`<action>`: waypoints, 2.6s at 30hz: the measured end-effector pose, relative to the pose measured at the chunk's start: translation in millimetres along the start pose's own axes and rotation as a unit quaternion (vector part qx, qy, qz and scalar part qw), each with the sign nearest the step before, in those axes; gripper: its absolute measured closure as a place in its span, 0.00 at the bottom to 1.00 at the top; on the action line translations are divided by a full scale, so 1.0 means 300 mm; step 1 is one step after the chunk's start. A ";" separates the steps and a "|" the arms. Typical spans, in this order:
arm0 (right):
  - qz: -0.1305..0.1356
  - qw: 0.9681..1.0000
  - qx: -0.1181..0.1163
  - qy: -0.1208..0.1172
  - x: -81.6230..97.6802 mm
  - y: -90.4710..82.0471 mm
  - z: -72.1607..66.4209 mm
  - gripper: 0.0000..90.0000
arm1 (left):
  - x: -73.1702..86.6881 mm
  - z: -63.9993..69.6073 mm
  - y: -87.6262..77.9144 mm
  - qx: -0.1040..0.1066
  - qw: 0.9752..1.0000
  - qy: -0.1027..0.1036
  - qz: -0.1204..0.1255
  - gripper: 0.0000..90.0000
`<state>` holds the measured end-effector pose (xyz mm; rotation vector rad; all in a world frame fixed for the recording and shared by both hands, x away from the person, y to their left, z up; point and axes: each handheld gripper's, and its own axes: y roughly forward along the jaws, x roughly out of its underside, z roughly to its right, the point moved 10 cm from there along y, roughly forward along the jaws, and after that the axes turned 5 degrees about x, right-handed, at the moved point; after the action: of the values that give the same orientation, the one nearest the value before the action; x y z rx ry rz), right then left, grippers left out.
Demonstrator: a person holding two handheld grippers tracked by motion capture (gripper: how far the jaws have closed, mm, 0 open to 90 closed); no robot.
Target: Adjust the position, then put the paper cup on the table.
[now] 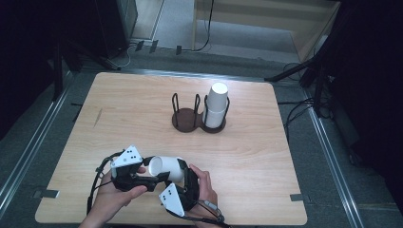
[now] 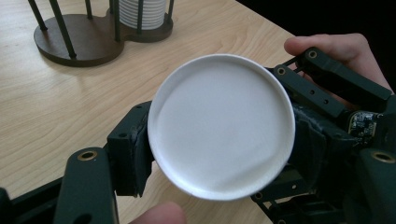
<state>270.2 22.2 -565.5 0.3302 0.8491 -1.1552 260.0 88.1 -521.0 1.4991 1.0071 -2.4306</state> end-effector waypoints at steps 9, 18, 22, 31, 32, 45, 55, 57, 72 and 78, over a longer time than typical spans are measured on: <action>-0.001 1.000 0.001 0.002 0.000 0.001 0.001 0.27 | -0.001 0.006 -0.003 0.003 1.000 0.016 0.001 0.38; 0.004 1.000 -0.002 0.022 -0.010 -0.005 0.016 0.15 | -0.019 -0.027 -0.022 -0.024 0.999 0.022 0.038 0.39; 0.014 0.999 -0.004 0.036 -0.018 -0.010 0.033 0.14 | -0.041 -0.055 -0.046 -0.039 0.996 0.010 0.079 0.39; 0.016 0.998 0.006 0.054 -0.025 -0.016 0.072 0.14 | -0.054 -0.108 -0.081 -0.053 0.992 -0.013 0.118 0.39; 0.014 0.998 0.007 0.057 -0.024 -0.016 0.076 0.14 | -0.056 -0.109 -0.083 -0.051 0.991 -0.015 0.123 0.39; -0.002 0.991 0.017 0.133 -0.010 -0.016 0.153 0.12 | -0.108 -0.139 -0.129 -0.070 0.969 -0.002 0.235 0.39; 0.005 0.969 -0.003 0.245 -0.032 -0.027 0.221 0.08 | -0.120 -0.150 -0.138 -0.083 0.960 0.010 0.268 0.39; -0.003 0.967 0.005 0.255 -0.024 -0.024 0.228 0.08 | -0.121 -0.151 -0.137 -0.086 0.958 0.011 0.272 0.39; 0.012 0.933 -0.028 0.360 -0.064 -0.031 0.247 0.10 | -0.127 -0.140 -0.117 -0.083 0.954 0.022 0.286 0.39; 0.012 0.907 -0.046 0.419 -0.084 -0.042 0.261 0.15 | -0.125 -0.129 -0.107 -0.079 0.955 0.028 0.284 0.39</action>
<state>287.7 -15.3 -493.4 0.7842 1.6379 -0.9292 294.6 126.9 -485.9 1.5429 0.6377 -1.8718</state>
